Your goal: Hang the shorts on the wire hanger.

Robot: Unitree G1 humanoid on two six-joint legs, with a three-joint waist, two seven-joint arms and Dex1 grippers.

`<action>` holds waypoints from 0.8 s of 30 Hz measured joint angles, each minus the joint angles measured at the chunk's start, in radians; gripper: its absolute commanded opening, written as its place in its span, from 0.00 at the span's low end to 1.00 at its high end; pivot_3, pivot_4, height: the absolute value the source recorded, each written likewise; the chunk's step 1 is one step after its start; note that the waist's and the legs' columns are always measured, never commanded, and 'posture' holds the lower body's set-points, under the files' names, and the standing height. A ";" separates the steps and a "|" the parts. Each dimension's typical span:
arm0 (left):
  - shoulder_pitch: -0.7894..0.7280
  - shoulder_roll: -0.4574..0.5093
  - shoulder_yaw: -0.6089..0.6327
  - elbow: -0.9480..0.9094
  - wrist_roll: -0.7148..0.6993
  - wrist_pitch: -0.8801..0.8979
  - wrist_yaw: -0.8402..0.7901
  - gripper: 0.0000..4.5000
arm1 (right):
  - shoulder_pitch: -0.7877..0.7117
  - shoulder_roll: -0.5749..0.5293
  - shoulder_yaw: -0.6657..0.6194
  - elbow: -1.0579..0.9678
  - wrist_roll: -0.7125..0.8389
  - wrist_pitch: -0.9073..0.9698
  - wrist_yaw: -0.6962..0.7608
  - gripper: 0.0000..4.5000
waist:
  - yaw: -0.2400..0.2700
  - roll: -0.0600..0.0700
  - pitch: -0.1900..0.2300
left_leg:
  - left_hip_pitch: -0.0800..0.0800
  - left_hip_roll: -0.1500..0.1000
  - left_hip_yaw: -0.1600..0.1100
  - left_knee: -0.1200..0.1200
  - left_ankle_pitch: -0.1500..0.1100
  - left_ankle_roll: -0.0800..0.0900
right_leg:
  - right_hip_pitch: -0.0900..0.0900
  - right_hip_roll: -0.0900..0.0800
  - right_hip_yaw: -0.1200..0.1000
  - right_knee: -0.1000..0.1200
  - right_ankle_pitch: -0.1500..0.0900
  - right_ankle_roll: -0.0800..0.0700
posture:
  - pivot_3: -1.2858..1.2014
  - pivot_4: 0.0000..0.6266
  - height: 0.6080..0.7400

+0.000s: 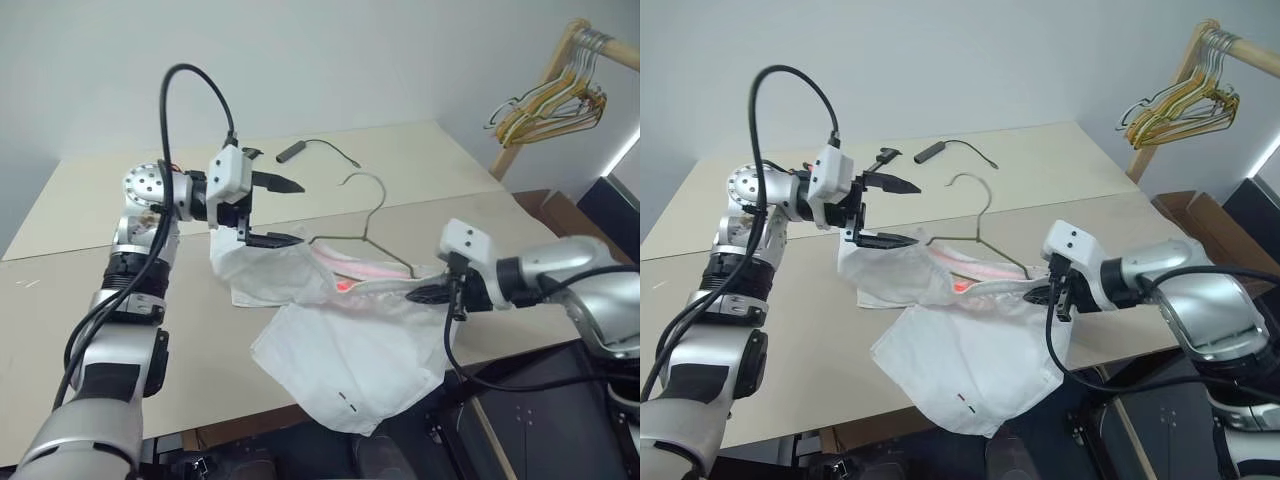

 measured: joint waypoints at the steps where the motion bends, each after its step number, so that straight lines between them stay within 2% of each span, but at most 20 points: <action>1: -0.008 -0.001 0.018 0.000 -0.015 0.016 0.011 0.99 | 0.025 0.002 -0.038 -0.021 0.013 0.030 -0.021 0.00 | 0.000 0.000 0.000 | 0.000 0.000 0.000 0.000 0.000 0.000 | 0.000 0.000 0.000 0.000 0.000 0.000 | 0.44 0.08 1.00; 5: -0.024 -0.016 0.099 -0.080 -0.099 0.117 0.097 0.99 | 0.140 0.005 -0.203 -0.088 0.064 0.137 -0.099 0.00 | -0.001 0.000 0.000 | 0.000 0.000 0.000 0.000 0.000 0.000 | 0.001 0.000 0.000 -0.001 0.000 0.001 | 0.43 0.09 1.00; 8: 0.010 -0.075 0.149 -0.262 -0.203 0.287 0.243 0.99 | 0.215 0.051 -0.363 -0.122 0.086 0.251 -0.170 0.00 | 0.002 0.000 0.000 | 0.000 0.000 0.000 0.000 0.000 0.000 | 0.002 0.000 0.000 -0.001 -0.001 0.001 | 0.42 0.10 1.00; 13: 0.104 -0.145 0.201 -0.519 -0.379 0.547 0.456 0.99 | 0.243 0.095 -0.560 -0.139 0.063 0.417 -0.304 0.00 | -0.013 0.000 0.000 | 0.001 0.000 0.000 0.000 0.000 0.000 | 0.002 0.001 0.001 0.000 -0.001 0.001 | 0.41 0.13 1.00; 17: 0.174 -0.174 0.226 -0.690 -0.492 0.679 0.596 0.99 | 0.230 0.121 -0.659 -0.113 0.007 0.474 -0.457 0.00 | -0.034 0.001 0.000 | 0.001 0.000 0.002 -0.001 0.000 0.000 | 0.004 0.001 0.003 0.000 -0.001 0.001 | 0.41 0.13 1.00; 19: 0.190 -0.175 0.233 -0.733 -0.528 0.722 0.642 0.99 | 0.223 0.123 -0.686 -0.094 -0.009 0.474 -0.515 0.00 | -0.043 0.001 0.000 | 0.001 0.000 0.002 -0.002 0.000 0.000 | 0.004 0.002 0.004 0.000 -0.005 0.008 | 0.42 0.14 1.00; 24: 0.209 -0.175 0.234 -0.811 -0.586 0.782 0.715 0.99 | 0.129 0.128 -0.708 0.034 -0.066 0.475 -0.688 0.00 | -0.065 0.002 0.000 | 0.002 0.000 0.008 -0.004 0.000 0.000 | 0.006 0.002 0.010 -0.001 -0.005 0.008 | 0.42 0.14 1.00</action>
